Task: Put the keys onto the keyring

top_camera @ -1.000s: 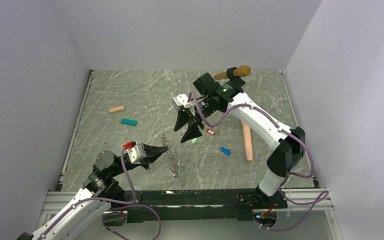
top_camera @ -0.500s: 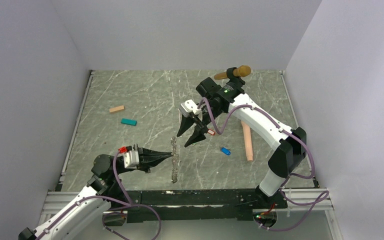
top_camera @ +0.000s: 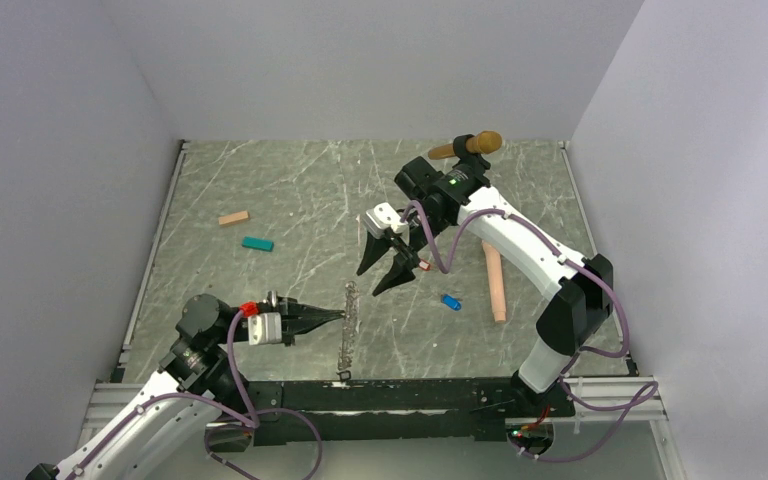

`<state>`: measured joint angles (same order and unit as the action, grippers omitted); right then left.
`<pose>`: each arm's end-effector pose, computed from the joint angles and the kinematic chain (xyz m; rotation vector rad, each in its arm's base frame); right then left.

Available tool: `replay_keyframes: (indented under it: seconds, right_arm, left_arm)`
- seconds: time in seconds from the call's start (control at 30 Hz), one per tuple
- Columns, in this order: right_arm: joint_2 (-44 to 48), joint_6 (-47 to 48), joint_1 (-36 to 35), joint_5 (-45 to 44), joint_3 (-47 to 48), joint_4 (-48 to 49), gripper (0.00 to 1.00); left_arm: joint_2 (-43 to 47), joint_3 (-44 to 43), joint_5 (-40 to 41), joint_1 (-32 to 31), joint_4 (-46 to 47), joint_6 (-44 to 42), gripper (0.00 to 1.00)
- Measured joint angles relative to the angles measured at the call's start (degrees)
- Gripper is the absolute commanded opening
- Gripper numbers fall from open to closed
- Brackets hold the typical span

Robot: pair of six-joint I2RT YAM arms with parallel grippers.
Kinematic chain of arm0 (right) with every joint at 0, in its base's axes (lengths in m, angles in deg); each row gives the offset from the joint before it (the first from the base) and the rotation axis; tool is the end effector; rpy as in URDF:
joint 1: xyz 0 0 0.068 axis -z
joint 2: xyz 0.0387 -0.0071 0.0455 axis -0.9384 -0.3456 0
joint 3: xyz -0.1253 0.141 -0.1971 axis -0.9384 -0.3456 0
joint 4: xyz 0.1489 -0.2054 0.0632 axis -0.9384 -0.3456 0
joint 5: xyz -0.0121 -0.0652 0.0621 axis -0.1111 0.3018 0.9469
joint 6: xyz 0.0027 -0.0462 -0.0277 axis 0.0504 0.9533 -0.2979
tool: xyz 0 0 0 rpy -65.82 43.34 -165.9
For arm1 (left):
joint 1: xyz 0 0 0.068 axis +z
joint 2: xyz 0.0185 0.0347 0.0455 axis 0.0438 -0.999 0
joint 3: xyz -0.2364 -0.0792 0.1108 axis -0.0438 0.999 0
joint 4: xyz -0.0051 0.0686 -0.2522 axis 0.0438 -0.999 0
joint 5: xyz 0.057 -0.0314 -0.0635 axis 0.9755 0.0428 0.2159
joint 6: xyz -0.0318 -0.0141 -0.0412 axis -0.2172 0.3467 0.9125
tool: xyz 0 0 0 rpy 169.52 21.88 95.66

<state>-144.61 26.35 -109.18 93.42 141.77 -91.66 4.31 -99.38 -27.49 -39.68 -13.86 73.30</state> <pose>0.2237 0.2273 0.3442 -1.9407 0.9608 1.3728 0.0745 -0.0899 0.2845 1.1886 0.9180 -0.9648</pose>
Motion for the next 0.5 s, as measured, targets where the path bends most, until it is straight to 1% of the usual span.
replay_keyframes:
  seconds: [0.27, 0.5]
  right_arm:
    - [0.22, 1.66, 1.95, -0.09, -0.31, -0.46, 0.54]
    - [1.95, 2.32, 3.5, -0.28, -2.58, -0.39, 0.55]
  left_arm:
    - [-1.01, -0.31, -0.48, 0.0, -2.89, -3.02, 0.0]
    - [-1.7, -0.57, -0.52, 0.0, -3.34, -3.85, 0.0]
